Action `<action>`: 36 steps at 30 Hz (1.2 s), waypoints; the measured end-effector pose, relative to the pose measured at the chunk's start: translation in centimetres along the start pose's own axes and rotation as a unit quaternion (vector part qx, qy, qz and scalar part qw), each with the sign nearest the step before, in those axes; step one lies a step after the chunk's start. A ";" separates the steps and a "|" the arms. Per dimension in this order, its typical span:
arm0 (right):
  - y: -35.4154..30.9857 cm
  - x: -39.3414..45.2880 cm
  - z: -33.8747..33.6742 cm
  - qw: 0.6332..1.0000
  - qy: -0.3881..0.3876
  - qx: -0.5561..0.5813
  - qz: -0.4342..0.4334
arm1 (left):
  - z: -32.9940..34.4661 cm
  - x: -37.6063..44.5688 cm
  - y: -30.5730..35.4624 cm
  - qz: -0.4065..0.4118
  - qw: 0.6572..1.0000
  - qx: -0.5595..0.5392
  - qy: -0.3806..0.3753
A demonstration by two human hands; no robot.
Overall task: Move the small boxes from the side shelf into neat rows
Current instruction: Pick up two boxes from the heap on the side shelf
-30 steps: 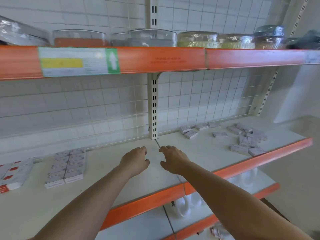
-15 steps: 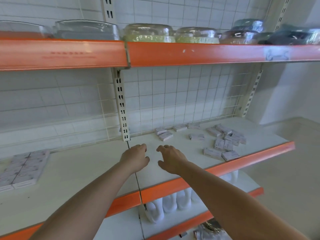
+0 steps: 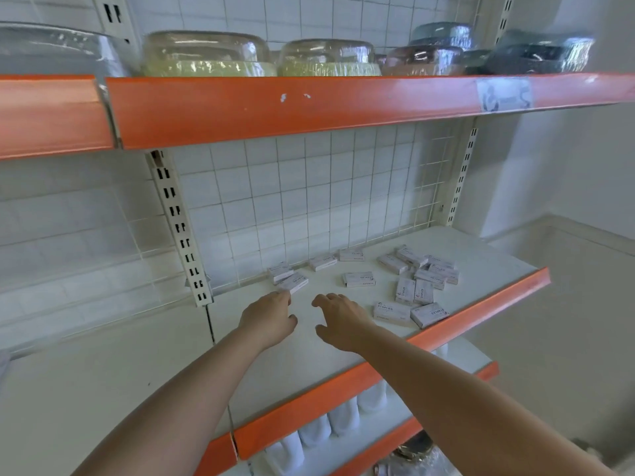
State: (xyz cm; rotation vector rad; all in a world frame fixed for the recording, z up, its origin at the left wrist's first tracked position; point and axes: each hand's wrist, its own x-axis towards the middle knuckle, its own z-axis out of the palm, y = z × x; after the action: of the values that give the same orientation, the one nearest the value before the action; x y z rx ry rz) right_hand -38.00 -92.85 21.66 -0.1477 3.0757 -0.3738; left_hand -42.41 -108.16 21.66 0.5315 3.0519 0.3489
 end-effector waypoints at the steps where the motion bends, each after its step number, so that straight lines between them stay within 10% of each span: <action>1: 0.4 0.4 -0.1 1.000 0.000 -0.001 0.006 | 0.1 0.7 0.0 0.002 1.000 0.004 0.000; 36: 6.0 9.3 0.0 1.000 0.006 0.002 0.021 | 3.8 14.0 -3.3 -0.052 0.997 0.059 0.023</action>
State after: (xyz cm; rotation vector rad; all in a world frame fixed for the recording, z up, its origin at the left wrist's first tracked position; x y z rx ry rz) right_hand -47.78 -88.01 19.94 -0.0807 3.0833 -0.3786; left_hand -56.42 -105.65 17.44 0.3728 3.1434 0.1819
